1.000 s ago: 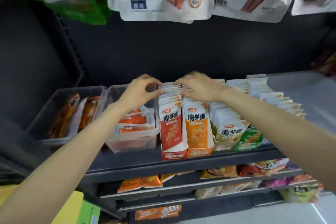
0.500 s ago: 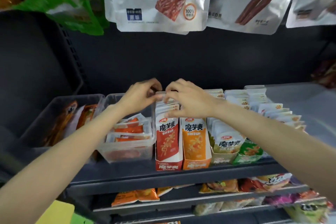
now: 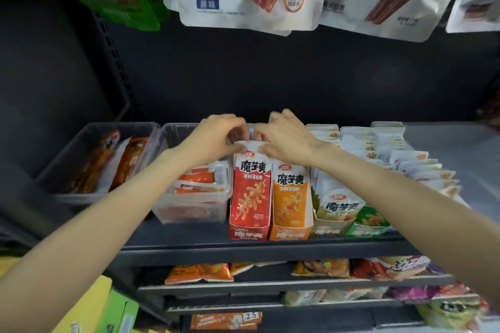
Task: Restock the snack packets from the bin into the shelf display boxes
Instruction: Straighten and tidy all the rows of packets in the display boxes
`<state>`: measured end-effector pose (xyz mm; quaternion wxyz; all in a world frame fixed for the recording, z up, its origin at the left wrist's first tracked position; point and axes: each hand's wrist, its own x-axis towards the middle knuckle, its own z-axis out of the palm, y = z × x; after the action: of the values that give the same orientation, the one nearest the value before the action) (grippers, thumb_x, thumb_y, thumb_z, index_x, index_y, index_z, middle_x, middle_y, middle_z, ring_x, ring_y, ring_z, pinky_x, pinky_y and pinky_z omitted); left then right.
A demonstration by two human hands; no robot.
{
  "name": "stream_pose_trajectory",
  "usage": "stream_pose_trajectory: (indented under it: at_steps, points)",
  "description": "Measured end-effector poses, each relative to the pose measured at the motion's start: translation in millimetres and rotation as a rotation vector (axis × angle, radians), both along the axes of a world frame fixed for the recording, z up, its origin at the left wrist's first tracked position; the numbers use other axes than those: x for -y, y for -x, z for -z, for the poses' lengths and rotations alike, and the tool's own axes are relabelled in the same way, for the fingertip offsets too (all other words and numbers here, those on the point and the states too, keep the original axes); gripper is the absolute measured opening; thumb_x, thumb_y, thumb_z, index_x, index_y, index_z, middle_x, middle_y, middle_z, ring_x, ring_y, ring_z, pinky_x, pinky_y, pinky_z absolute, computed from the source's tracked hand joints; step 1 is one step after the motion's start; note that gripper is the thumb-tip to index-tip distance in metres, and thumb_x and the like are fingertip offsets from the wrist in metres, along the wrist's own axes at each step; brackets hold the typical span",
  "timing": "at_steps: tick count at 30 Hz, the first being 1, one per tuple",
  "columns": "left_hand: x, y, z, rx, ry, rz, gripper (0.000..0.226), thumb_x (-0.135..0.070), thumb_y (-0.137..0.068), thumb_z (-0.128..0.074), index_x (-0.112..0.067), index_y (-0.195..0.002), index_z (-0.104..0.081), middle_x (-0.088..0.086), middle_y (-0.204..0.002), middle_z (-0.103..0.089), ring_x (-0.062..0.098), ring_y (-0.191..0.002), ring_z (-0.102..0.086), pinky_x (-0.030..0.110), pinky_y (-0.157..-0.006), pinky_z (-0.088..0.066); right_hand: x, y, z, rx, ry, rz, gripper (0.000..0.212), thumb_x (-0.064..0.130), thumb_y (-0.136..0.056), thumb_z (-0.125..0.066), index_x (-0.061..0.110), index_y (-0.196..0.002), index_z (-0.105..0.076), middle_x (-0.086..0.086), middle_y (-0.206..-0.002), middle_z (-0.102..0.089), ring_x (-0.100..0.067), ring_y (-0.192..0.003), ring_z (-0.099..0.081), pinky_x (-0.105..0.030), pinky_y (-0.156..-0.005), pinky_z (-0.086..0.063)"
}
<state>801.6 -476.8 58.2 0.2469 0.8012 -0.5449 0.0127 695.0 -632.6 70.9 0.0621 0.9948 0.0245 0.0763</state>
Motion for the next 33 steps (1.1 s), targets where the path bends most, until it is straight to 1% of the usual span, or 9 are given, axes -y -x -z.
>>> stream_pose_trajectory:
  at_steps: [5,7,10,13,19,24,27,30,33]
  points:
    - [-1,-1,7,0.053,0.024,-0.073,0.036,-0.022,-0.076,-0.076,-0.02,-0.107,-0.06,-0.004,-0.102,-0.06,0.012,-0.089,-0.058,0.035,-0.077,-0.053,-7,-7,2,0.108,0.188,-0.016,0.018,0.014,-0.088,-0.055,0.011,-0.106,-0.061,-0.009,-0.087,-0.064,-0.027,-0.097,-0.053,-0.035,-0.088,-0.03]
    - [-11,14,2,0.135,0.094,-0.134,0.037,-0.022,-0.076,-0.073,-0.019,-0.11,-0.059,-0.002,-0.107,-0.058,0.017,-0.097,-0.057,0.036,-0.08,-0.05,-6,-5,6,0.106,0.207,-0.01,0.018,0.02,-0.089,-0.054,0.011,-0.104,-0.061,-0.007,-0.09,-0.065,-0.025,-0.1,-0.052,-0.034,-0.087,-0.03]
    - [-33,69,3,0.214,0.26,-0.13,0.024,-0.024,-0.079,-0.065,-0.016,-0.101,-0.059,-0.002,-0.097,-0.062,0.012,-0.087,-0.059,0.025,-0.073,-0.05,0,1,10,0.083,0.104,0.011,0.034,0.036,-0.089,-0.055,0.015,-0.114,-0.056,-0.004,-0.104,-0.065,-0.023,-0.107,-0.048,-0.033,-0.087,-0.028]
    - [-41,108,30,0.33,0.168,-0.114,0.028,-0.022,-0.078,-0.073,-0.016,-0.104,-0.064,0.001,-0.1,-0.066,0.014,-0.089,-0.064,0.021,-0.07,-0.05,1,5,11,0.08,0.094,-0.016,0.044,0.049,-0.086,-0.057,0.018,-0.118,-0.054,-0.001,-0.109,-0.064,-0.023,-0.108,-0.046,-0.035,-0.089,-0.029]
    - [-9,120,59,0.483,-0.186,-0.219,0.053,-0.011,-0.066,-0.082,-0.011,-0.115,-0.062,0.009,-0.116,-0.061,0.023,-0.105,-0.06,0.032,-0.076,-0.055,2,3,8,0.054,0.05,0.004,0.032,0.034,-0.091,-0.055,0.015,-0.116,-0.06,-0.002,-0.111,-0.066,-0.022,-0.109,-0.045,-0.034,-0.091,-0.025]
    - [16,109,67,0.586,-0.312,-0.286,0.046,-0.019,-0.066,-0.081,-0.014,-0.107,-0.059,0.005,-0.105,-0.061,0.019,-0.092,-0.06,0.031,-0.076,-0.054,3,4,1,0.032,0.072,-0.01,0.039,0.043,-0.089,-0.057,0.016,-0.117,-0.061,-0.005,-0.126,-0.051,-0.026,-0.121,-0.038,-0.039,-0.097,-0.032]
    - [16,112,66,0.497,-0.306,-0.284,0.039,-0.014,-0.085,-0.067,-0.009,-0.12,-0.05,0.011,-0.121,-0.053,0.022,-0.107,-0.055,0.031,-0.082,-0.054,8,6,-3,-0.009,-0.052,-0.013,0.052,0.045,-0.085,-0.063,0.019,-0.129,-0.052,-0.006,-0.143,-0.038,-0.026,-0.132,-0.031,-0.041,-0.104,-0.03]
    - [1,119,57,0.249,-0.131,-0.269,0.042,-0.017,-0.096,-0.052,-0.014,-0.136,-0.039,0.009,-0.137,-0.042,0.021,-0.124,-0.046,0.03,-0.092,-0.048,10,11,-3,-0.002,-0.107,-0.046,0.057,0.042,-0.083,-0.067,0.021,-0.133,-0.047,-0.007,-0.148,-0.033,-0.026,-0.135,-0.029,-0.041,-0.107,-0.028]
    - [-22,138,53,0.052,0.135,-0.289,0.035,-0.019,-0.093,-0.055,-0.014,-0.128,-0.051,0.007,-0.128,-0.054,0.02,-0.111,-0.058,0.029,-0.084,-0.051,5,13,3,0.008,-0.034,-0.093,0.05,0.041,-0.084,-0.065,0.018,-0.126,-0.051,-0.007,-0.146,-0.035,-0.026,-0.134,-0.031,-0.041,-0.106,-0.03]
